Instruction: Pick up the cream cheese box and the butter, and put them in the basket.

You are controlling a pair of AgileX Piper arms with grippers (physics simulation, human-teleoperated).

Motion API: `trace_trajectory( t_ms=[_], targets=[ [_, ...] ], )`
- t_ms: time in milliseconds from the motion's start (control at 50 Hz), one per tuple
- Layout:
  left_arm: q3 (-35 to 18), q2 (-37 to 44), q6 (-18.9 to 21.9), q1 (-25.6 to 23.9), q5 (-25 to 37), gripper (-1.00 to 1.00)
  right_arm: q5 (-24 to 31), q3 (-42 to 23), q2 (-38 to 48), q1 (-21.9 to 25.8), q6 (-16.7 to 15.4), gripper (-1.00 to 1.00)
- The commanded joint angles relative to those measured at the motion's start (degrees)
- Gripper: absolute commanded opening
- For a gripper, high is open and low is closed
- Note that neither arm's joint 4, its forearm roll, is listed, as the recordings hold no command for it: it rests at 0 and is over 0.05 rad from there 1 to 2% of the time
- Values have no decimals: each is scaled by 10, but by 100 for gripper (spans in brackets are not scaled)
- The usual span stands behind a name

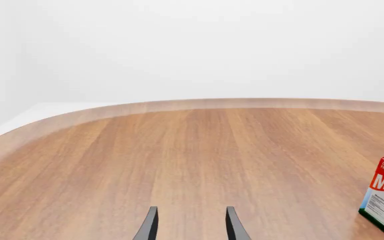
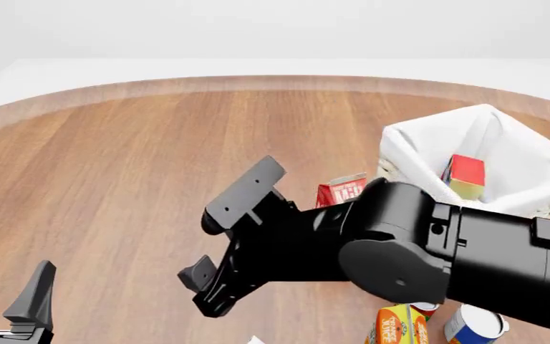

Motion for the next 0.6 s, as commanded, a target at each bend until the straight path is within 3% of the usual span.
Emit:
trace_trajectory(
  t_ms=[20, 600],
  targets=[
    [0, 0, 0, 0, 0, 100, 21, -4, 7, 6, -5, 100],
    [0, 0, 0, 0, 0, 100, 25, 33, 9, -3, 6, 100]
  ],
)
